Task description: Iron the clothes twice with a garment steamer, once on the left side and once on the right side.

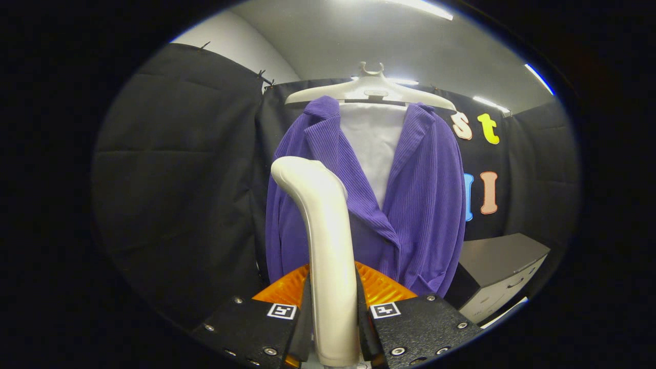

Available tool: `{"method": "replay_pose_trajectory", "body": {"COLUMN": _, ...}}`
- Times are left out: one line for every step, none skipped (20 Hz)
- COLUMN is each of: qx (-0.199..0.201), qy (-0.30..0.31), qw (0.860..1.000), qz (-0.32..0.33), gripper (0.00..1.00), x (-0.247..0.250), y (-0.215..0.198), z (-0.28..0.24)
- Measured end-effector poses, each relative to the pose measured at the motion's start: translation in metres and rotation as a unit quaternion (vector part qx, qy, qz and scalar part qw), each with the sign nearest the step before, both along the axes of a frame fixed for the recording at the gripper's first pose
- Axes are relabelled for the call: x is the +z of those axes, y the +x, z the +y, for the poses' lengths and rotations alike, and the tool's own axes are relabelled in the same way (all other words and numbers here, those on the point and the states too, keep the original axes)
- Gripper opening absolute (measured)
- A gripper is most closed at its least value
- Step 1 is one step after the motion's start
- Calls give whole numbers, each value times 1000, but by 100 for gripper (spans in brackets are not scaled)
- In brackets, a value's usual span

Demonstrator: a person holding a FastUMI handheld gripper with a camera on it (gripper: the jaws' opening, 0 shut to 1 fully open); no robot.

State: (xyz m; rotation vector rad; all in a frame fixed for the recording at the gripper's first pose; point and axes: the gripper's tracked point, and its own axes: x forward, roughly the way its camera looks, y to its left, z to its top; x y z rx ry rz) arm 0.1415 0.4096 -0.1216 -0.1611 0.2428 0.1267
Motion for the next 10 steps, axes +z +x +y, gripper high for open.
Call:
{"method": "replay_pose_trajectory", "body": {"qx": 0, "qy": -7, "qw": 1000, "qz": 4, "gripper": 38, "x": -7, "y": 1, "z": -1}}
{"method": "replay_pose_trajectory", "body": {"qx": 2, "qy": -14, "qw": 1000, "qz": 9, "gripper": 38, "x": -14, "y": 0, "z": -3}}
{"method": "replay_pose_trajectory", "body": {"qx": 4, "qy": -18, "qw": 1000, "qz": 14, "gripper": 38, "x": -23, "y": -5, "z": -4}}
{"method": "replay_pose_trajectory", "body": {"qx": 7, "qy": -21, "qw": 1000, "qz": 22, "gripper": 38, "x": -31, "y": -9, "z": -3}}
{"method": "replay_pose_trajectory", "body": {"qx": 11, "qy": -24, "qw": 999, "qz": 30, "gripper": 38, "x": -41, "y": -8, "z": -3}}
{"method": "replay_pose_trajectory", "body": {"qx": 13, "qy": -29, "qw": 999, "qz": 40, "gripper": 38, "x": -51, "y": -8, "z": -4}}
{"method": "replay_pose_trajectory", "body": {"qx": 15, "qy": -33, "qw": 998, "qz": 49, "gripper": 38, "x": -61, "y": -10, "z": -4}}
{"method": "replay_pose_trajectory", "body": {"qx": 15, "qy": -36, "qw": 998, "qz": 57, "gripper": 38, "x": -70, "y": -11, "z": -5}}
{"method": "replay_pose_trajectory", "body": {"qx": 14, "qy": -39, "qw": 997, "qz": 65, "gripper": 38, "x": -80, "y": -14, "z": -7}}
{"method": "replay_pose_trajectory", "body": {"qx": 14, "qy": -41, "qw": 996, "qz": 75, "gripper": 38, "x": -89, "y": -17, "z": -10}}
